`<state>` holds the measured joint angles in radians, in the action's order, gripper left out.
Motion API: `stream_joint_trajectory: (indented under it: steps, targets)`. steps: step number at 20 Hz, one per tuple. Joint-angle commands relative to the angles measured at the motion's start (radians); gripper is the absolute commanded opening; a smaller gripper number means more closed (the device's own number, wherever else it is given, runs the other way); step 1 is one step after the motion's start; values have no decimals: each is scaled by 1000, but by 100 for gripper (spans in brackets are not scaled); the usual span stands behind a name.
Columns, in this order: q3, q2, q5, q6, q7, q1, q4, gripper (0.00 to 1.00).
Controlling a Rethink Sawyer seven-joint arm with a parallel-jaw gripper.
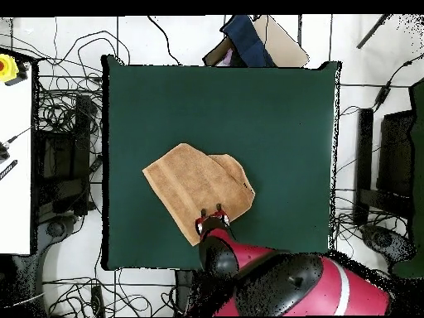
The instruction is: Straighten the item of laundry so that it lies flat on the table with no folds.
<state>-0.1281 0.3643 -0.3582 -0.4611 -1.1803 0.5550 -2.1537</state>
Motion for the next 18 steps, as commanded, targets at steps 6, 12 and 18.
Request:
stream_joint_trajectory:
  steps: [6, 12, 18]
  targets:
    - [-2, 141, 164, -3, -230, -62, 173, 100]
    - [12, 86, 178, 26, -213, -71, 218, 100]
    - [17, -13, 161, 108, -213, -32, 203, 100]
